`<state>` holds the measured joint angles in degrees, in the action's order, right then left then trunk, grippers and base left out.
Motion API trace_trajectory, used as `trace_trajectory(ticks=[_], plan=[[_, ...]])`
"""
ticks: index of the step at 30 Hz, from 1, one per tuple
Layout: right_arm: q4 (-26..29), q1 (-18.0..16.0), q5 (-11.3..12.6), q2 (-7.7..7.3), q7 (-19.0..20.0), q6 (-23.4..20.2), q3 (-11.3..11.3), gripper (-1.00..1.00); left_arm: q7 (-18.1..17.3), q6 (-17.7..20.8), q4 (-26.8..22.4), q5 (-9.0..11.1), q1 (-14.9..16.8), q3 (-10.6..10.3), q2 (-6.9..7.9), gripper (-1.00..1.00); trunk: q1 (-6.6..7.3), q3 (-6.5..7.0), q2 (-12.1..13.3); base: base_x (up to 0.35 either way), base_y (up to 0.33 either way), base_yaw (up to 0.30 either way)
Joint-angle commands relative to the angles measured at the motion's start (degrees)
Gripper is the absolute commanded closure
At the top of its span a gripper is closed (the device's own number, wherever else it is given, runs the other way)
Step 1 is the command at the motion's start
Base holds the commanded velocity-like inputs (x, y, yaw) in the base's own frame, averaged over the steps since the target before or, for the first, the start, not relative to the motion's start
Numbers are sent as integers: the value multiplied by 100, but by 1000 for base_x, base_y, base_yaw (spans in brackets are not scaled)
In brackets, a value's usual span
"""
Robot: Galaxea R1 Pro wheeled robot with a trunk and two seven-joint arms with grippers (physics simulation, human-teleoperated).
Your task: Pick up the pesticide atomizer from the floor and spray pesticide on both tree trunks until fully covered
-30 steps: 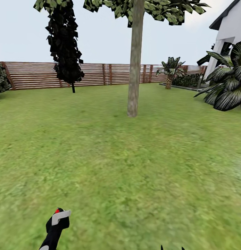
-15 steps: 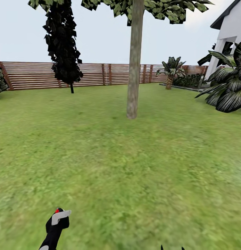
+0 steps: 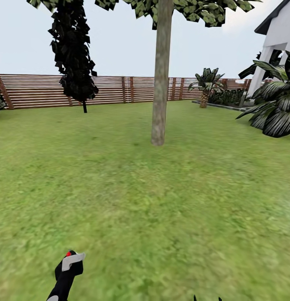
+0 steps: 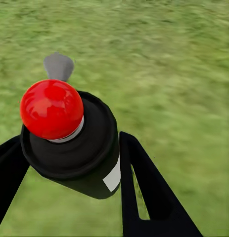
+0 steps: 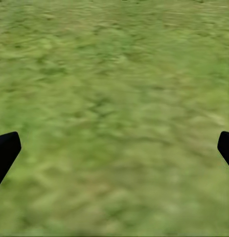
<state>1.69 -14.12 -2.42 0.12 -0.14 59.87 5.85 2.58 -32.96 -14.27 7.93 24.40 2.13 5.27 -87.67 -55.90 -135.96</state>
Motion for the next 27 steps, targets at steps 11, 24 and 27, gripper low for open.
trace_trajectory(ticks=[11, 24, 27], plan=[[1135, -6, -39, -124, 19, 13, 41, -100, -10, -17, 7, 25, 3, -3, -17, 100, -2, -5, -2, 338, -80, 0], [1094, -3, -68, -195, 35, -33, 27, -100, -3, -17, 3, 24, 3, -2, -10, 100, -2, -5, -2, 338, -80, 0], [1096, -3, -61, -189, 32, -29, 28, -100, -3, -17, 3, 24, 3, -2, -9, 100, -2, -5, -2, 338, -80, 0]])
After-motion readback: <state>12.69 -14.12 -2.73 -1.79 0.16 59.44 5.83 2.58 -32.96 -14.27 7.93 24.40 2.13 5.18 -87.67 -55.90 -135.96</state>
